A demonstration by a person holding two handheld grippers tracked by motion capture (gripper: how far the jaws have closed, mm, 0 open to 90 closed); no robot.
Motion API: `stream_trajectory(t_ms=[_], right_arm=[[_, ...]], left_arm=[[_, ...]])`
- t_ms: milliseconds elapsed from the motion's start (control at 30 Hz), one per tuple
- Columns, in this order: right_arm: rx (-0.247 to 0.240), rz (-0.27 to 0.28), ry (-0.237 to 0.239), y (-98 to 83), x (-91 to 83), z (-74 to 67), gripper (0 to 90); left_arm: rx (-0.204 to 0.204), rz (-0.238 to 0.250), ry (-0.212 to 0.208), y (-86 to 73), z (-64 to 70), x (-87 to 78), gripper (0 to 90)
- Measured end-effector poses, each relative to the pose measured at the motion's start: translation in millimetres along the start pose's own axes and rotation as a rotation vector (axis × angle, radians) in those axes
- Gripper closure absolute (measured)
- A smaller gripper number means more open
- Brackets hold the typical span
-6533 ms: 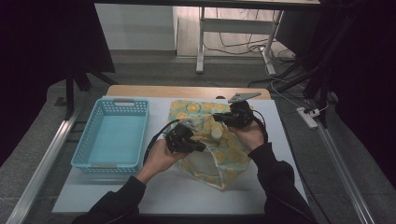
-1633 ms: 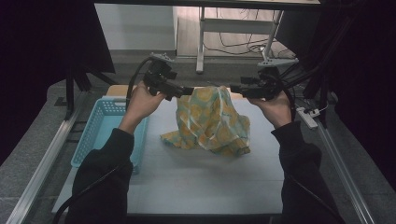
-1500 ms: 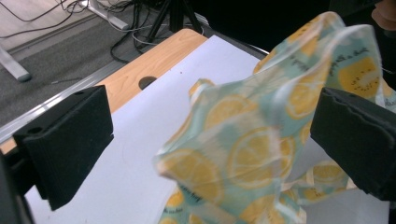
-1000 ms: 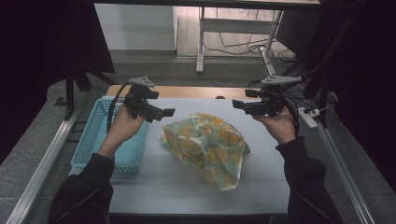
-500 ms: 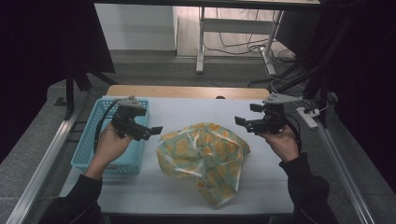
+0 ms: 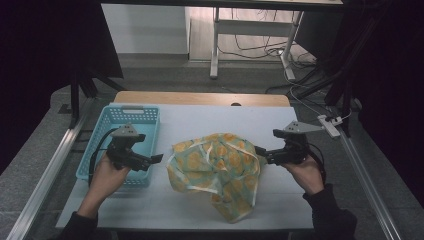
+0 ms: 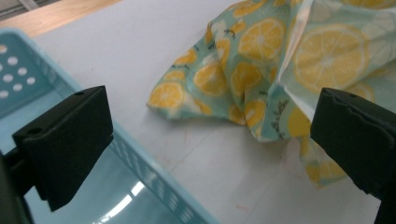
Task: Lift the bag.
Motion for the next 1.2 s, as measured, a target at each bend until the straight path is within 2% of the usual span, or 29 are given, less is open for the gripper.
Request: stream_trajectory(t_ms=[333,433,567,667,767,967,1100,1200], right_arm=[[0.042,-0.02,-0.006,-39.4,-10.7,-14.5,0.0],[0.056,-0.023,-0.009,-51.4,-15.6,-18.1,0.0],[0.056,-0.035,-0.023,-68.9,-21.7,-22.3,0.0],[0.079,-0.027,-0.023,-82.0,-25.9,-25.8,0.0],[0.095,-0.036,-0.029,-97.9,-29.7,-29.1,0.0],[0.113,-0.056,-0.05,-121.9,-42.6,-33.8,0.0],[0.099,-0.083,-0.092,-135.4,-49.5,-34.7,0.0],[0.11,-0.105,-0.098,-144.9,-52.3,-36.0,0.0]], left_arm=[[-0.023,0.007,0.019,-37.0,16.6,-16.1,0.0],[-0.039,0.015,0.016,-50.2,22.4,-21.2,0.0],[-0.059,0.026,-0.007,-68.4,28.2,-27.2,0.0],[-0.078,0.038,-0.002,-80.1,29.7,-33.7,0.0],[-0.095,0.046,0.009,-91.8,31.4,-39.1,0.0],[-0.11,0.008,0.074,-124.0,33.0,-43.7,0.0],[-0.15,0.0,0.081,-141.2,30.0,-47.2,0.0],[-0.145,-0.029,0.124,-150.9,26.6,-47.8,0.0]])
Point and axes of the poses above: each handheld gripper's, and its own axes: x roughly forward along the jaws, y roughly out of its top, z roughly to its right, the point moved 8 cm from there along x, roughly forward along the jaws, and after that the axes turned 3 degrees about y, right-handed, at the moved point
